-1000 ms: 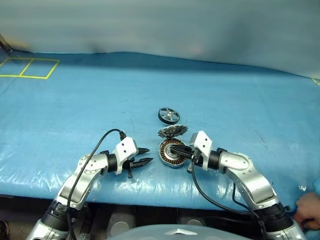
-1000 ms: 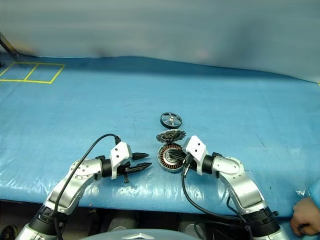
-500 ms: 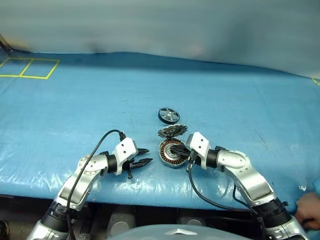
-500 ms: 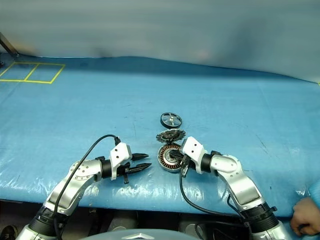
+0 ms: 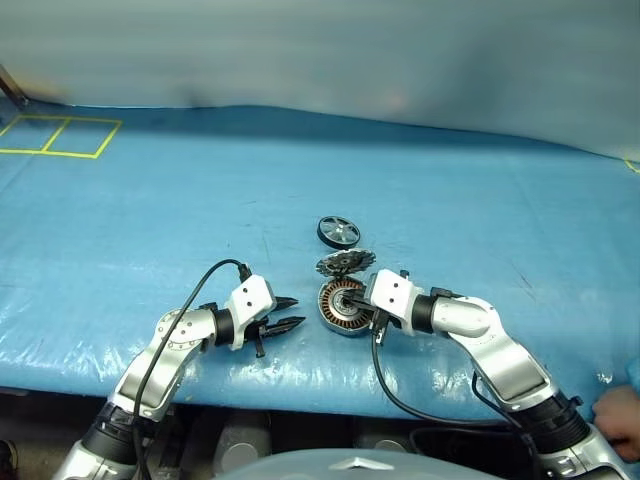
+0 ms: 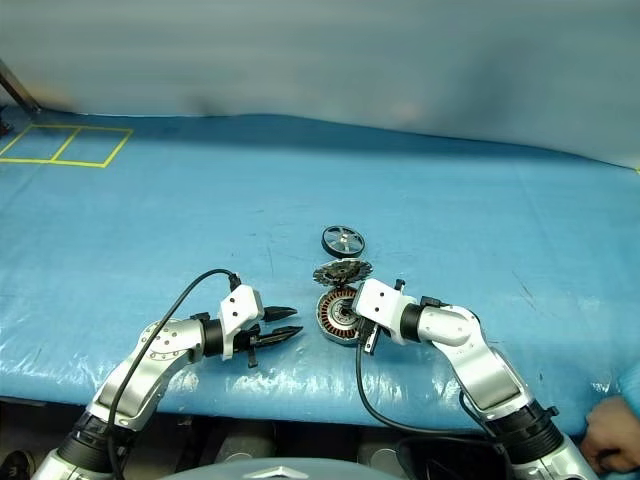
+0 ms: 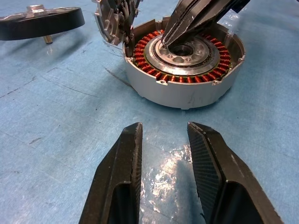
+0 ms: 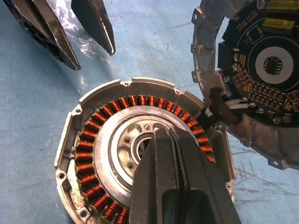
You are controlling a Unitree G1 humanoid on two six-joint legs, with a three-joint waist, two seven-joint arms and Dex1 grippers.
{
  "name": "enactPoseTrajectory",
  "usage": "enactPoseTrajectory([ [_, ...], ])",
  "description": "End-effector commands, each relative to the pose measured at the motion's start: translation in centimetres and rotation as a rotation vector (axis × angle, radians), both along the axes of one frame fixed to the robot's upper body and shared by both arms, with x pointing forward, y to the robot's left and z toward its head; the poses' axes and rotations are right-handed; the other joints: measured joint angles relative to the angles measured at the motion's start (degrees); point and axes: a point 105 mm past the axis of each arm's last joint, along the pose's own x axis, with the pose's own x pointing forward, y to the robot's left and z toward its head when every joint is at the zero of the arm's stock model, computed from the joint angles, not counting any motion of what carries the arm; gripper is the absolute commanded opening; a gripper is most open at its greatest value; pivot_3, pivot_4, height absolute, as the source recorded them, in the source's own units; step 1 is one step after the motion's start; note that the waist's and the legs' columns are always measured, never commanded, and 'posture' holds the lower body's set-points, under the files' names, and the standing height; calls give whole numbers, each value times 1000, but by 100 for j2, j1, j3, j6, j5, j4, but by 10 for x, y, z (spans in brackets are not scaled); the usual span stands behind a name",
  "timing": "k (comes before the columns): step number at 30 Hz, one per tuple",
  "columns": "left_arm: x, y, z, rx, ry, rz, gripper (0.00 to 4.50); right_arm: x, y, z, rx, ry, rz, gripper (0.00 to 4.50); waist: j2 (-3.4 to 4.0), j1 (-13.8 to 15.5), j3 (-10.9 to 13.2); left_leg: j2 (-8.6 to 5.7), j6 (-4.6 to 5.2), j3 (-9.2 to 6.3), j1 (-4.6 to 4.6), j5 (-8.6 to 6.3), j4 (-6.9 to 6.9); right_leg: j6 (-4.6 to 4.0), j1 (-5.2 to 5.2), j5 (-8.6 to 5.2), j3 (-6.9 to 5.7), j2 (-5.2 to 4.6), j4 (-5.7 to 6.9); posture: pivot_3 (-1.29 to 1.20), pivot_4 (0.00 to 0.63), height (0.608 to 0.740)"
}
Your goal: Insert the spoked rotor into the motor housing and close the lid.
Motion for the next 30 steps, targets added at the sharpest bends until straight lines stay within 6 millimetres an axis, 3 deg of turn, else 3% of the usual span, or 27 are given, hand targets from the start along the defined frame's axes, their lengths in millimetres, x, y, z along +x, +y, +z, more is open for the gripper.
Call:
enactPoseTrajectory([
  [1, 3, 3, 6, -9, -36, 12, 1602, -1, -2, 8, 85, 29, -24, 34, 1, -2, 1, 0, 0, 0, -1, 0, -1, 0, -2, 0, 0, 0, 0, 0, 150, 740],
  [4, 4, 5, 7, -13, -40, 22, 1602, 2, -9, 18, 117, 9, -60, 34, 4, -4, 3, 0, 0, 0, -6, 0, -1, 0, -7, 0, 0, 0, 0, 0, 150, 740],
  [10, 6, 7, 7, -11, -42, 32, 1602, 6, -46, 20, -109, -49, -121, 34, 5, 19, 5, 0, 0, 1, -14, 0, -1, 0, -15, 0, 0, 0, 0, 0, 150, 740],
  [13, 7, 7, 6, -13, -42, 37, 1602, 24, -80, 19, -390, -123, -233, 34, 6, 26, 5, 0, 0, 2, -15, 0, -1, 0, -18, 0, 0, 0, 0, 0, 150, 740],
  [15, 7, 6, 6, -14, -43, 39, 1602, 32, -93, 20, -508, -164, -269, 197, 5, 35, 5, -1, 0, 6, -21, 0, 3, 0, -24, 0, 2, -1, 0, 0, 150, 740],
  [17, 7, 5, 5, -16, -43, 43, 1602, 43, -88, 31, -508, -218, -281, 604, 6, 17, 6, 0, 0, 5, -22, 0, 2, 0, -28, 0, 2, -1, 1, 0, 150, 740],
  [24, 6, 9, 3, -21, -45, 74, 1602, 70, -63, 44, -401, -261, -234, 2890, 6, -15, 9, -1, 1, 7, -37, 0, -12, 0, -42, 1, 3, -1, -5, 0, 150, 740],
  [27, 6, 9, 1, -18, -44, 77, 1602, 89, -43, 50, -288, -237, -187, 2890, 10, -42, 14, -1, 1, 8, -35, 1, -9, 1, -43, 2, 3, -1, 0, 0, 150, 740],
  [30, 8, 9, 1, -19, -48, 81, 1602, 116, -36, 58, -303, -263, -184, 2890, 17, -75, 20, 0, 4, 8, -28, 6, -6, -2, -38, 8, 3, 0, 4, 0, 150, 740],
])
